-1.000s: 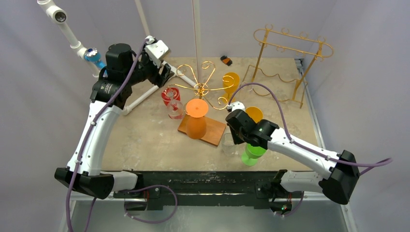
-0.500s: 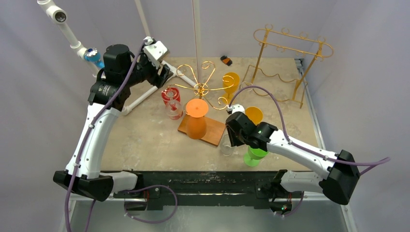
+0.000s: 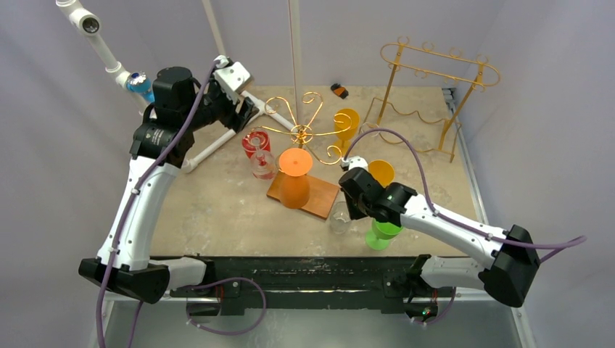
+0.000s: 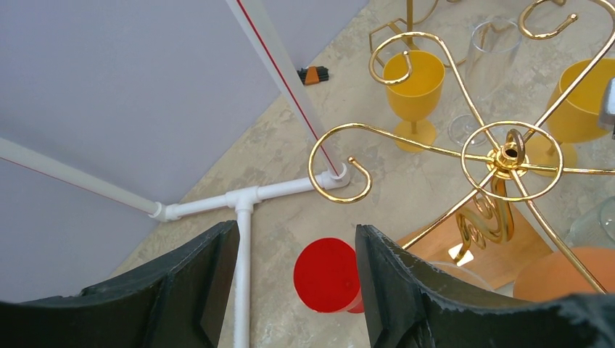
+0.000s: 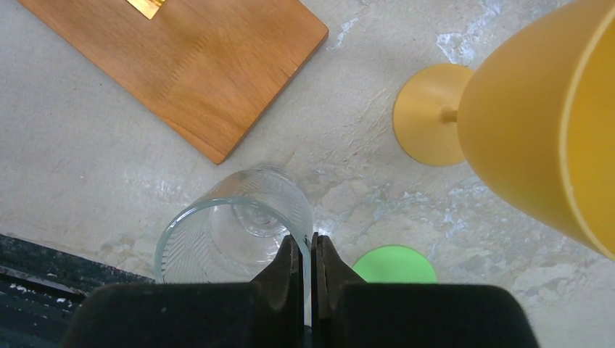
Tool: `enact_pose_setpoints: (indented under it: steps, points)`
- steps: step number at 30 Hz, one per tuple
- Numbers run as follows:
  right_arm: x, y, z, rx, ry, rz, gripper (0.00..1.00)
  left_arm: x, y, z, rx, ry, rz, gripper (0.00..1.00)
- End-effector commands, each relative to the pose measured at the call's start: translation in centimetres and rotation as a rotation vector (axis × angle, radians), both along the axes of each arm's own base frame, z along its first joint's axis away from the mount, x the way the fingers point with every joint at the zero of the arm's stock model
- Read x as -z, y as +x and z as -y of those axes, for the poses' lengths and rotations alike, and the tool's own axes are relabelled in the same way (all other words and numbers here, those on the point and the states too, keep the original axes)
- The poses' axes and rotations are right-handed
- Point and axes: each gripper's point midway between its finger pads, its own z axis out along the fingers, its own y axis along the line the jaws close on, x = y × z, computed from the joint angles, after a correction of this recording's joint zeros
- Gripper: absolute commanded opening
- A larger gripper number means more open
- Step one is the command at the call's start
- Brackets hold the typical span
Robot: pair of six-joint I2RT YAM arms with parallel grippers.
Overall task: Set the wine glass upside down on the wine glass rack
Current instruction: Pick up the wine glass at the center of the board.
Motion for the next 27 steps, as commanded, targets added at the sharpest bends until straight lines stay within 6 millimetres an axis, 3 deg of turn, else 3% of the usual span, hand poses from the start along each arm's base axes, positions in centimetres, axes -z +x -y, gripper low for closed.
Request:
enact_pose_setpoints:
  steps: [1,4,15,22,27]
  points:
    - [-5.9,1.3,0.0,0.034,0.066,0.112,0.00,-3.3,-1.2,-0.1,0.003,-0.028,0.073,0.64]
    - [-9.7,1.0,0.7,0.043,0.114,0.164,0.00,-3.8,-1.7,-0.1,0.005,-0.037,0.073,0.69]
    - [-20.5,-1.6,5.3,0.076,0.201,0.299,0.00,-5.4,-3.1,0.2,0.022,-0.091,0.065,0.81]
    - [-30.6,-2.9,8.0,0.094,0.321,0.451,0.00,-7.8,-4.7,1.4,0.087,-0.176,0.048,0.88]
    - [-37.9,-3.6,8.1,0.067,0.486,0.572,0.00,-9.7,-5.9,2.2,0.131,-0.249,0.041,0.91]
